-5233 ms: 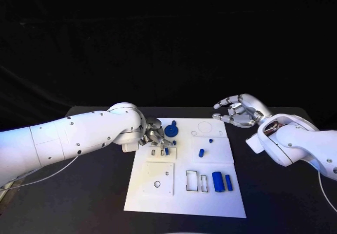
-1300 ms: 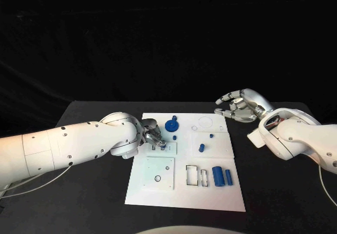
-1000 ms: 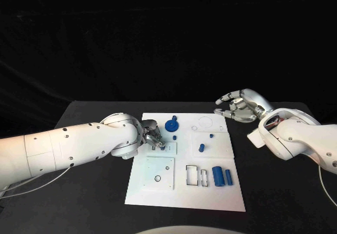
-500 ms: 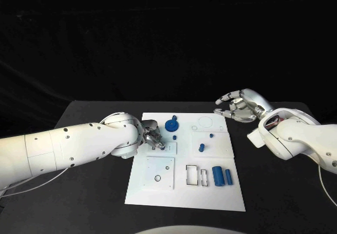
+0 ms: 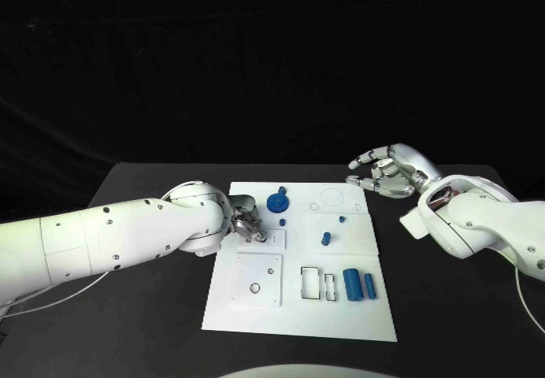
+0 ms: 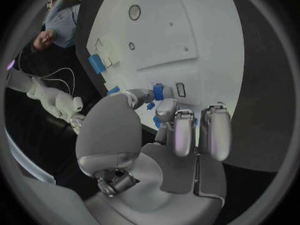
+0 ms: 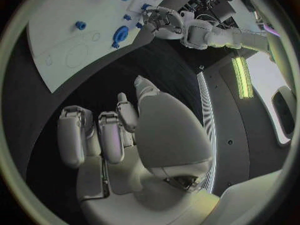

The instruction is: Assemble the parts on the task board

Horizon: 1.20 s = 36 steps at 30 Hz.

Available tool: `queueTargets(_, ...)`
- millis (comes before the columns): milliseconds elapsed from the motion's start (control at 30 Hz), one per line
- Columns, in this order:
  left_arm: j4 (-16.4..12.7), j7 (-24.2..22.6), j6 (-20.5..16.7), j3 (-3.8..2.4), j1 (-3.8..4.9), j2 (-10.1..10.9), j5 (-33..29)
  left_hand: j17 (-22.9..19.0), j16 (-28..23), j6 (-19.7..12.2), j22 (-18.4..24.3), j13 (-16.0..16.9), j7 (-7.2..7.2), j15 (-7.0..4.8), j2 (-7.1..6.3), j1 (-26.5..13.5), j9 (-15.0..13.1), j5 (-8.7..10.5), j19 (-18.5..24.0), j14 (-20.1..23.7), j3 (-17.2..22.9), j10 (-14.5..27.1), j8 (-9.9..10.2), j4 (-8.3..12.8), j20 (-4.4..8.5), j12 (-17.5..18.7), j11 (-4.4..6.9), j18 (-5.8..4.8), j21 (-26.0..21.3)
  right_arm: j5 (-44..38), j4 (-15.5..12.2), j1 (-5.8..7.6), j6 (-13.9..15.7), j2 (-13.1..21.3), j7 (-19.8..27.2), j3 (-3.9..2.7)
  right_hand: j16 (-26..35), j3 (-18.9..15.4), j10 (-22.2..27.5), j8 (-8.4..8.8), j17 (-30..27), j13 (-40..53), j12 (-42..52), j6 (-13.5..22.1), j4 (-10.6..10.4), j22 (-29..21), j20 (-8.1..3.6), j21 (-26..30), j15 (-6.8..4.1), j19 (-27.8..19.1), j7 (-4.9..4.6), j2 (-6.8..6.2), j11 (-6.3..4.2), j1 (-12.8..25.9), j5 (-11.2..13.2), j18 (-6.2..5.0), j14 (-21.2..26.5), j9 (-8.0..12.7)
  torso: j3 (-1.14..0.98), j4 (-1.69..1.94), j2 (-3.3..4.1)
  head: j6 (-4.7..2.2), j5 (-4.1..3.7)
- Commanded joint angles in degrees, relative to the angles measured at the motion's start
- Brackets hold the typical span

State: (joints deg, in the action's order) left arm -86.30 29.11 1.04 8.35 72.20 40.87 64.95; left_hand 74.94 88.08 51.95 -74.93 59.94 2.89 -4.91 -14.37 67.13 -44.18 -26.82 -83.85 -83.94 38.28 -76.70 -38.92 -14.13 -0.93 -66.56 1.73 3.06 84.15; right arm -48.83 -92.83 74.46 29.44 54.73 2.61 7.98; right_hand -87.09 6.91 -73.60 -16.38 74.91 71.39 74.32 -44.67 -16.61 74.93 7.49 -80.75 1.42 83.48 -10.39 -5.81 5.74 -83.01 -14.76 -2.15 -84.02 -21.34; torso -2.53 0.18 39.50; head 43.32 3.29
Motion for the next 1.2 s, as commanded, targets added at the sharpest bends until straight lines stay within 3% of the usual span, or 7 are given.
queueTargets(33, 0.09, 0.44, 1.28, 0.2, -0.2, -0.08, 0.29, 12.12, 0.33, 0.41, -2.48, 0.06, -0.2, -0.37, 0.58, 0.29, -0.11, -0.37, -1.92, -5.31, 10.96, -0.4, -0.21, 11.25, 0.31, -0.18, 0.06, -0.63, 0.24, -0.56, -0.04, -0.05, -0.68, -0.03, 0.21, 0.0, 0.41, 0.24, 0.05, -0.4, 6.79, -0.09, 0.04, -0.25, 0.02, 7.89, -0.37, 0.35, -0.36, -0.1, 0.13, -0.05, -0.39, 0.38, -0.31, -0.51, -3.92, 0.09, -0.01, 0.0, 0.01, -0.05, -0.02)
queueTargets(300, 0.55, 0.53, 1.72, 0.2, -0.18, -0.42, -1.25, 12.12, 0.33, 0.49, -2.56, 0.08, -0.23, -0.38, 0.76, 0.14, -0.14, -0.43, -1.93, -5.3, 11.16, -0.45, -0.24, 11.16, 0.29, -0.18, 0.08, -0.64, 0.27, -0.56, -0.09, -0.05, -0.62, 0.07, 0.16, 0.0, 0.41, 0.24, 0.05, -0.4, 6.79, -0.09, 0.04, -0.25, 0.02, 7.89, -0.37, 0.35, -0.36, -0.1, 0.13, -0.05, -0.39, 0.38, -0.31, -0.51, -3.92, 0.09, -0.03, 0.01, 0.02, 0.01, -0.05)
queueTargets(667, 1.29, 0.74, 3.84, 0.22, -0.15, -1.51, -2.15, 12.24, 0.44, 0.95, -2.8, -0.32, -1.02, -0.69, 2.62, -5.7, -0.85, 1.05, -1.84, -5.33, 7.83, -0.87, -0.74, 6.85, 0.42, 0.04, 0.54, -0.65, 0.34, -0.57, -0.13, -0.05, -0.64, 0.09, 0.1, 0.0, 0.47, 0.27, 0.15, -0.43, 6.65, -0.22, -0.06, -0.23, 0.03, 7.75, -0.38, 0.55, -0.36, -0.22, 0.14, -0.05, -0.39, 0.5, -0.33, -0.56, -3.89, 0.11, -0.05, -0.01, -0.04, 0.05, 0.06)
queueTargets(1200, 1.95, 0.82, 5.22, 0.22, -0.15, -1.93, -2.36, 12.83, 0.77, 1.72, -2.74, 0.54, -1.43, -0.95, 2.77, -7.66, -0.98, 1.17, -1.79, -5.48, 5.69, -1.29, -0.9, 5.41, 0.61, -0.67, 0.85, -0.62, 0.29, -0.57, -0.16, -0.05, -0.68, 0.19, 0.04, 0.0, 0.52, 0.28, 0.22, -0.49, 6.57, -0.31, -0.13, -0.18, 0.01, 7.7, -0.39, 0.63, -0.37, -0.26, 0.15, -0.1, -0.4, 0.8, -0.32, -0.58, -3.86, 0.14, -0.05, 0.02, 0.03, 0.02, -0.09)
